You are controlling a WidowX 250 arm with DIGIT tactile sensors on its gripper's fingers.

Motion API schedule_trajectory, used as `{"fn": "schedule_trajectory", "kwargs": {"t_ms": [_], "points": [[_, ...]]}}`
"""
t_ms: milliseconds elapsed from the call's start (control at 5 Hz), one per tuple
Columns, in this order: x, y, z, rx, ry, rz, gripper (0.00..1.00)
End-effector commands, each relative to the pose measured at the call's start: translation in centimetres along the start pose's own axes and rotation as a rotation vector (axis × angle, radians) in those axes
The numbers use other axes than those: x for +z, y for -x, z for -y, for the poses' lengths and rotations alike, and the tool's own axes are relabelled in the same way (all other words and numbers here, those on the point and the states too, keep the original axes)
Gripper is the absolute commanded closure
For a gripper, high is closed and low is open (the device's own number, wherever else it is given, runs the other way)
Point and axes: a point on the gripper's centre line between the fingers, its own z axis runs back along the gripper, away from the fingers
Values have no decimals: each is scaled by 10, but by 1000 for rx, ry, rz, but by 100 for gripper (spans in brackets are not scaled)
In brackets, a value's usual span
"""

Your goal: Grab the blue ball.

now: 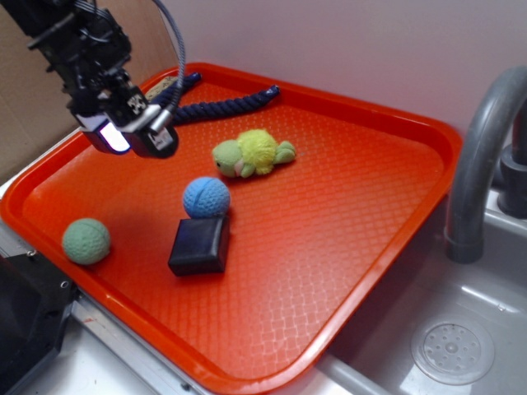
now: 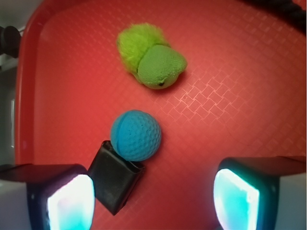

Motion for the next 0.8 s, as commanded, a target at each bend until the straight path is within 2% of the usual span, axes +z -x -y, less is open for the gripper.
{"fn": "schedule_trajectory", "kwargs": {"t_ms": [0, 200, 400, 600], "points": [[0, -11, 19, 65, 44, 131, 0], [-16, -8, 23, -33, 163, 143, 0], [-40, -2, 9, -42, 124, 116, 0], [-63, 1, 3, -69, 118, 88, 0]]}}
